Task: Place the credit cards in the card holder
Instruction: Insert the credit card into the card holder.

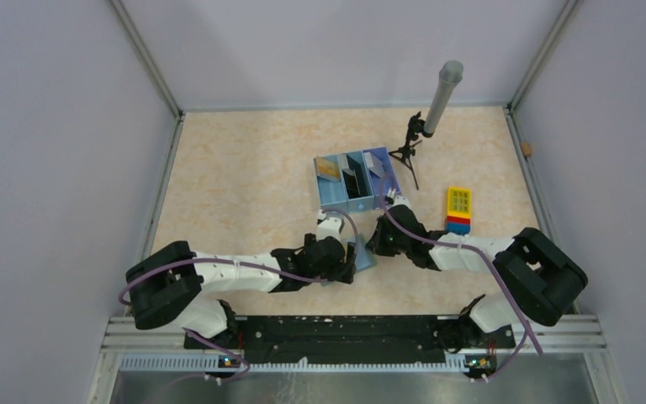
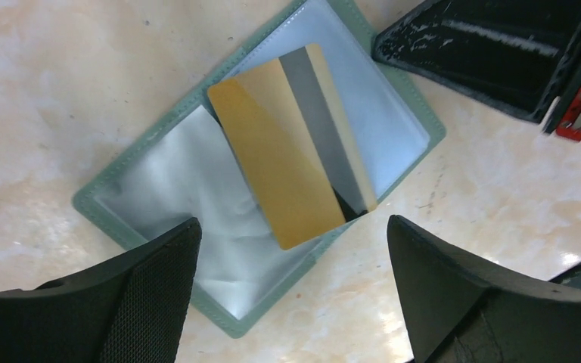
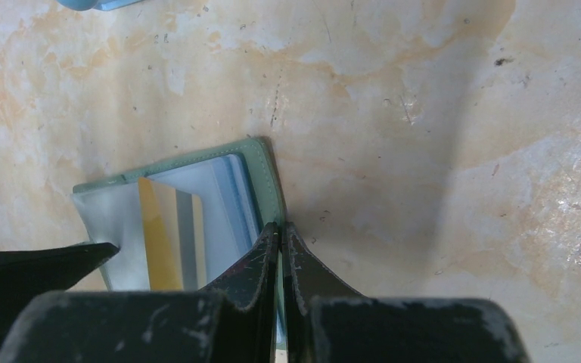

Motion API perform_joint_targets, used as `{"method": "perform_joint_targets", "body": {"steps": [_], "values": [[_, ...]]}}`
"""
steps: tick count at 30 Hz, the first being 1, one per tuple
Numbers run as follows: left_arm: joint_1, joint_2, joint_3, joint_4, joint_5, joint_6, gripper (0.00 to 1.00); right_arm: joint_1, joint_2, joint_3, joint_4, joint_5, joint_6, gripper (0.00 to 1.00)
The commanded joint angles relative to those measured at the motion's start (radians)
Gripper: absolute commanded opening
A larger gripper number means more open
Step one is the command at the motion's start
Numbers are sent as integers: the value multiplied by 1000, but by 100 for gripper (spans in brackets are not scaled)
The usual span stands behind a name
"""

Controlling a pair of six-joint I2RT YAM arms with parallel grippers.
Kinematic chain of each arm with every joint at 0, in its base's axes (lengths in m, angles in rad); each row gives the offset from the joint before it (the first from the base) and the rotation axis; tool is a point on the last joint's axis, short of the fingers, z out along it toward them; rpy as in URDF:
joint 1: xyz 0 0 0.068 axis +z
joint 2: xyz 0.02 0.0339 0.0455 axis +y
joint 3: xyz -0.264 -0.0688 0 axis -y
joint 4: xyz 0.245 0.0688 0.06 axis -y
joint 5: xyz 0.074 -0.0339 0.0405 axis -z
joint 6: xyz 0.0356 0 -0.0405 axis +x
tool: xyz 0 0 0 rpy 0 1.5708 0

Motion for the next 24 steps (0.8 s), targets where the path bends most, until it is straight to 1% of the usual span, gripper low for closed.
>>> {"method": "perform_joint_targets", "body": {"steps": [1,4,8,11,18,24], "values": [[-5,-28,13,-28,-37,258,92,17,-4,-36,-54,4,-3,0],[-6,-17,4,9,-21,317,93,17,-1,-35,-52,3,-1,0],[-8,2,3,48,-27,336,93,17,1,-33,-58,6,-2,0],[-14,10,-4,81,-6,351,98,17,5,-30,-60,5,-4,0],[-39,57,15,76,-24,373,99,17,10,-27,-56,5,-5,0],[-52,81,30,62,-77,379,99,17,11,-31,-51,2,-2,0]]}}
